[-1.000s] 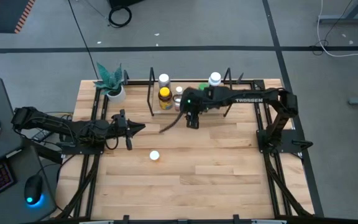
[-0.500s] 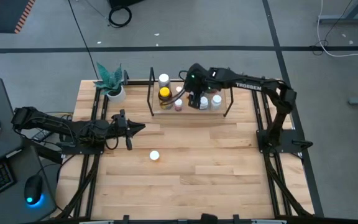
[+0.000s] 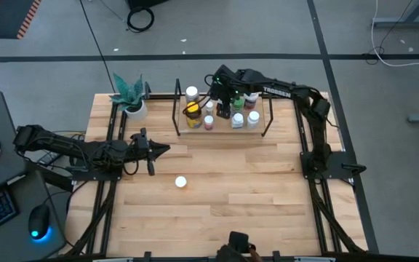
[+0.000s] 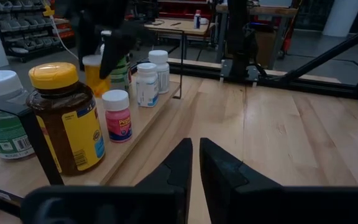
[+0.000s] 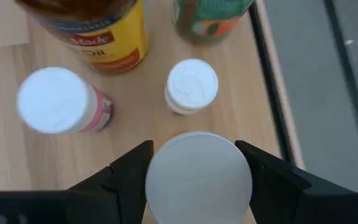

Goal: Pick and place medicine bottles onto shelf by color
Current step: Put the top orange medicine bottle on the shelf, then put the orange medicine bottle on the shelf

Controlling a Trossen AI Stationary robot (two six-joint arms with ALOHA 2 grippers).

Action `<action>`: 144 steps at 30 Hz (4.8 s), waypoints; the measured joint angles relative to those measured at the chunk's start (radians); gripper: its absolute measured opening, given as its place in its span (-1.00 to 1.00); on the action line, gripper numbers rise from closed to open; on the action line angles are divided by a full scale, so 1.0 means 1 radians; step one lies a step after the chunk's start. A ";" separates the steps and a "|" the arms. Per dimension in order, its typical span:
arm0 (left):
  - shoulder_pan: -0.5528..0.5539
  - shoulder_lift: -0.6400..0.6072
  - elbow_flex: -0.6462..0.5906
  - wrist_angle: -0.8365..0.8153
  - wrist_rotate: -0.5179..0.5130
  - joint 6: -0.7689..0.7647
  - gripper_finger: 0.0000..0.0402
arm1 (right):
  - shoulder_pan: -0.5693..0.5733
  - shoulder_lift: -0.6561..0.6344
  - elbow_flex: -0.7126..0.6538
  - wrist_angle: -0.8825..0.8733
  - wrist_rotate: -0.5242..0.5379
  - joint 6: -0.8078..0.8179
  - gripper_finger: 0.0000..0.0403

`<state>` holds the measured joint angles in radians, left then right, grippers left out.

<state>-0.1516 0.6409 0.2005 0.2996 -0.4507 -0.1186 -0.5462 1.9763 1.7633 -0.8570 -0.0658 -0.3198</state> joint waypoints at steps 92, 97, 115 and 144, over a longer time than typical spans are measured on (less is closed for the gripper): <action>0.000 0.000 0.000 0.000 0.000 -0.001 -0.82 | 0.722 -0.971 -1.048 0.889 0.408 0.266 0.50; 0.000 0.000 0.000 0.002 0.000 -0.007 -0.81 | 0.722 -1.062 -1.119 0.952 0.408 0.235 0.50; 0.000 0.000 0.000 0.002 0.003 -0.033 -0.81 | 0.722 -1.474 -1.427 1.096 0.229 0.272 0.50; 0.026 0.332 0.291 -0.235 0.194 -0.075 -0.31 | 0.694 -1.797 -1.724 1.153 0.179 0.368 0.28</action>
<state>-0.1253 0.9729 0.4913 0.0642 -0.2566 -0.1938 0.1477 0.1798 0.0398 0.2956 0.1133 0.0480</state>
